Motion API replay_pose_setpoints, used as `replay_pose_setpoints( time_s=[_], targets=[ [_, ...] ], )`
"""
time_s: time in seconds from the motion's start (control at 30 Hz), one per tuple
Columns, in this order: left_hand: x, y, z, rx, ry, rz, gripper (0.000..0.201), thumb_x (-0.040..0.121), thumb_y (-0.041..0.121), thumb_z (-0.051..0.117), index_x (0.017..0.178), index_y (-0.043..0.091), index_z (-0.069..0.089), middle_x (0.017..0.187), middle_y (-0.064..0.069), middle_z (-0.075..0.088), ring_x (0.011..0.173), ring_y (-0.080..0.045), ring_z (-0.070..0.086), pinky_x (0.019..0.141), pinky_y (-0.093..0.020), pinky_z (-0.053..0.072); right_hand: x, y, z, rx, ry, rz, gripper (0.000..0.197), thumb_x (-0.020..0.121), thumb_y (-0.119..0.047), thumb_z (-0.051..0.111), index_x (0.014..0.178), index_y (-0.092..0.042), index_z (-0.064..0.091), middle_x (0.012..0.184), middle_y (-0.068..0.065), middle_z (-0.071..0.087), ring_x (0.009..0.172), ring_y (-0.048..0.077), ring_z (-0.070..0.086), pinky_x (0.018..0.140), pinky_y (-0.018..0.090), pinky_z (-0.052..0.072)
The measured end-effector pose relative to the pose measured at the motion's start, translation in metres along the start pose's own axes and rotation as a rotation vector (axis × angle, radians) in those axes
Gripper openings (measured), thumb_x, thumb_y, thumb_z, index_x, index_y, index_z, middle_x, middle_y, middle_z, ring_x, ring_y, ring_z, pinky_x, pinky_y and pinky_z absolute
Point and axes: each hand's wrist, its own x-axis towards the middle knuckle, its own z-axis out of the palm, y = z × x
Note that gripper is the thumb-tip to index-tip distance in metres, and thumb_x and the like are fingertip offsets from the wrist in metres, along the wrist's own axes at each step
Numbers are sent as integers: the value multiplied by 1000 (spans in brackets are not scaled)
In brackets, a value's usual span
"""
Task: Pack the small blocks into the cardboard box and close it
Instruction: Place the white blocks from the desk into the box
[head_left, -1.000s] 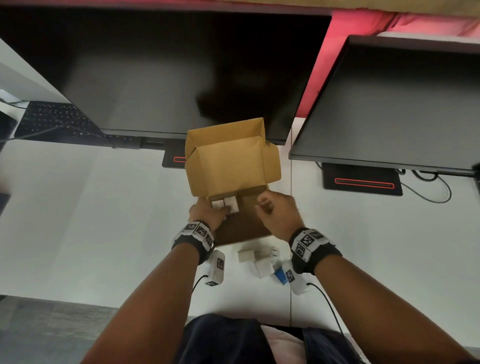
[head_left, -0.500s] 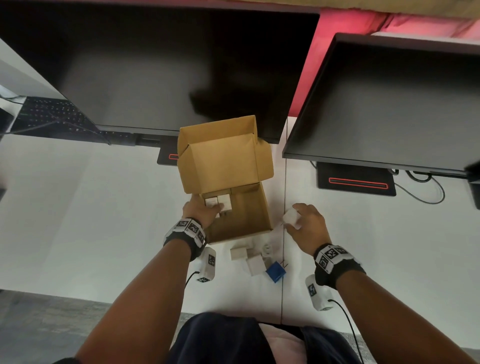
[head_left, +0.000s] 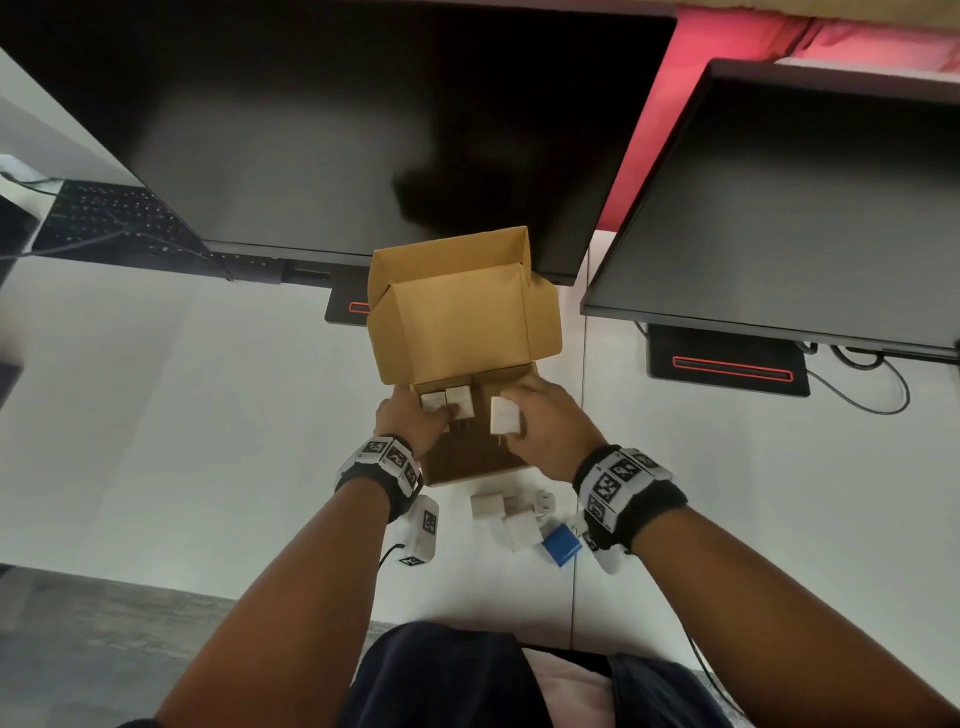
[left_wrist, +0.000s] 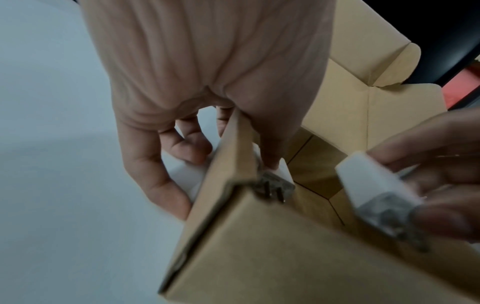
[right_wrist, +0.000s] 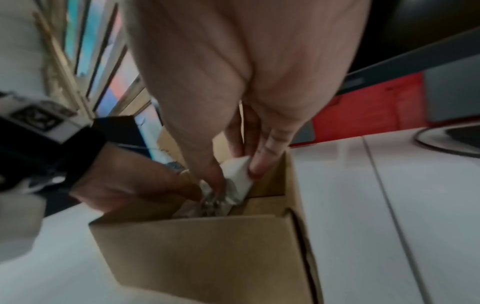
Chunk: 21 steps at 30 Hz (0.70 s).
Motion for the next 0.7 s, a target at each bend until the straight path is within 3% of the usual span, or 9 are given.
replay_pose_setpoints(
  time_s=[0.17, 0.4, 0.53, 0.7],
  targets=[
    [2, -2, 1, 21, 7, 8, 64, 84, 50, 76, 136, 22, 52, 128, -13, 69, 119, -40, 65, 97, -55, 59, 30, -14, 19, -277, -148, 44, 34, 84, 0, 68, 115, -11, 63, 117, 7, 61, 110, 26, 60, 95, 38, 53],
    [7, -3, 2, 49, -26, 11, 71, 79, 58, 72, 138, 25, 51, 130, -12, 67, 116, -39, 66, 97, -51, 58, 39, -19, 23, -236, -64, 61, 28, 88, 6, 53, 109, -11, 60, 114, 11, 54, 93, 29, 62, 84, 41, 57],
    [7, -5, 2, 41, -24, 15, 71, 81, 57, 72, 139, 25, 50, 131, -12, 67, 120, -39, 64, 99, -53, 58, 39, -13, 26, -284, -54, 50, 19, 87, 5, 56, 97, -8, 65, 107, 10, 54, 87, 29, 64, 79, 41, 58],
    [7, -6, 2, 25, -28, 35, 60, 91, 46, 70, 142, 22, 48, 135, -11, 67, 131, -39, 57, 107, -52, 51, 37, -10, 28, -286, -64, 30, 17, 86, 2, 64, 100, -8, 68, 109, 9, 55, 91, 26, 62, 83, 40, 57]
  ],
)
